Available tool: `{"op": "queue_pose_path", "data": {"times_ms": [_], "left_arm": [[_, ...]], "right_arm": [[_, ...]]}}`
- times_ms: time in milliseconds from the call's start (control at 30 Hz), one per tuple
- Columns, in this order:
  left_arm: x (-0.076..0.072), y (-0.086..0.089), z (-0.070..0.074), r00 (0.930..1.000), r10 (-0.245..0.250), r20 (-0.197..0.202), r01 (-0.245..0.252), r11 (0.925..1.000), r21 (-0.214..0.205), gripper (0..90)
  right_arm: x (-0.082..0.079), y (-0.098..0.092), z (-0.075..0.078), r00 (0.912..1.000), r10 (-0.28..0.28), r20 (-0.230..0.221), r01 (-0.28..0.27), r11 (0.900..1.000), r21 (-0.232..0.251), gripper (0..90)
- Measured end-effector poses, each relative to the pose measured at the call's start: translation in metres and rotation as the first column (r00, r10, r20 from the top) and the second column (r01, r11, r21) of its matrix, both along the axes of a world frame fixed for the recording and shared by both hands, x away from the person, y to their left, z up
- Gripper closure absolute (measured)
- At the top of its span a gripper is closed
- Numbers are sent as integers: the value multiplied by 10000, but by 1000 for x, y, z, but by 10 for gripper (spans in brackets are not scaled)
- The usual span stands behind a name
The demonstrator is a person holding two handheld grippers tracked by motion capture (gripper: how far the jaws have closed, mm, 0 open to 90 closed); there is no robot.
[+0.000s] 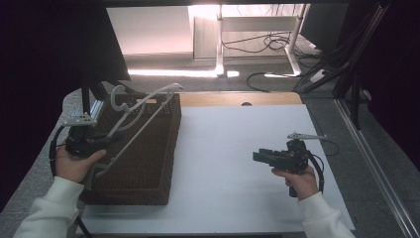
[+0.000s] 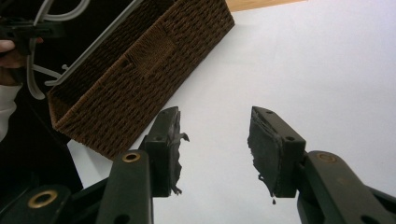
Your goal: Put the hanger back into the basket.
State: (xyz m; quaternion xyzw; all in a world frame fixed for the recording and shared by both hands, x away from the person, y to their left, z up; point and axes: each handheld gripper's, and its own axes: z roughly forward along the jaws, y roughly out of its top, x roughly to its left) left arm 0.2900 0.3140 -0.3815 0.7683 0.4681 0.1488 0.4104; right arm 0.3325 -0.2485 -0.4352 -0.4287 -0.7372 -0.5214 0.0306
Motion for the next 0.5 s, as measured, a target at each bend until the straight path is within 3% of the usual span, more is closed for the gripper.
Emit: {"op": "queue_pose_path", "data": {"times_ms": [333, 500], "left_arm": [[11, 16, -11, 9994, 180, -292, -177, 9998, 89, 878], [15, 21, -17, 9984, 292, -491, -269, 9985, 469, 878]], "right_arm": [[1, 0, -1, 10000, -71, 0, 71, 10000, -34, 535], [1, -1, -3, 9999, -136, -61, 136, 9999, 2, 535]]}}
